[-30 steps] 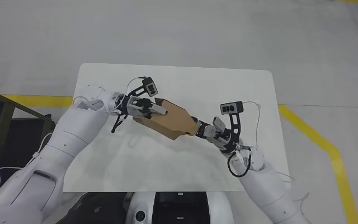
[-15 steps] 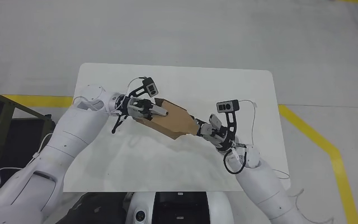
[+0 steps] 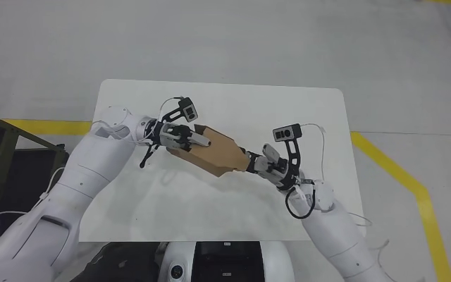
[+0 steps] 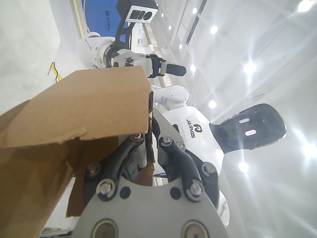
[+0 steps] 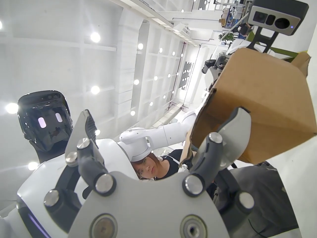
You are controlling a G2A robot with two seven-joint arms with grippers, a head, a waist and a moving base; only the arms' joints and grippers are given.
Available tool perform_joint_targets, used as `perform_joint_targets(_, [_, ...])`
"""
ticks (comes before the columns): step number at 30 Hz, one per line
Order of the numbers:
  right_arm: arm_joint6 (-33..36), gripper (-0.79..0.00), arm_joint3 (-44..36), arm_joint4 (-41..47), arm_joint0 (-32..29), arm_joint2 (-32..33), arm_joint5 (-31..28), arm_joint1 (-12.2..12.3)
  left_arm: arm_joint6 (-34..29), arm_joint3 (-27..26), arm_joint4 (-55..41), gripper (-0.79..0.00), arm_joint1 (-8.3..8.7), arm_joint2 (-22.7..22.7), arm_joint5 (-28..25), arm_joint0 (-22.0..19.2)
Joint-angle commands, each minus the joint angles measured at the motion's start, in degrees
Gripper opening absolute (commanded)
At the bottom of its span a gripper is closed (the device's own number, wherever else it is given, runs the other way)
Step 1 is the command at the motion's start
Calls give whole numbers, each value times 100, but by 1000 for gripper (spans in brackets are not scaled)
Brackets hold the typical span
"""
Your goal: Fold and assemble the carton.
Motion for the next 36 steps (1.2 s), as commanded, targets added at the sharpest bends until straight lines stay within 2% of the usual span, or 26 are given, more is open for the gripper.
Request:
perform_joint_targets(1, [-29, 0, -35, -137, 28, 63, 195, 18, 0, -37, 9, -785, 14, -22, 2, 22])
perform_joint_targets(11, [12, 0, -367, -281, -108, 390, 608, 96, 0, -155, 66, -785, 66, -70, 30, 80])
perform_joint_targets(20, [366, 0, -521, 114, -455, 660, 726, 163, 0, -140, 22, -785, 96, -106, 35, 108])
perform_joint_targets(29, [307, 0, -601, 231, -650, 523, 418, 130, 0, -99, -51, -785, 89, -126, -6, 121])
perform_joint_targets(36, [21, 0, -710, -174, -730, 219, -84, 67, 0, -70, -95, -785, 69, -154, -36, 130])
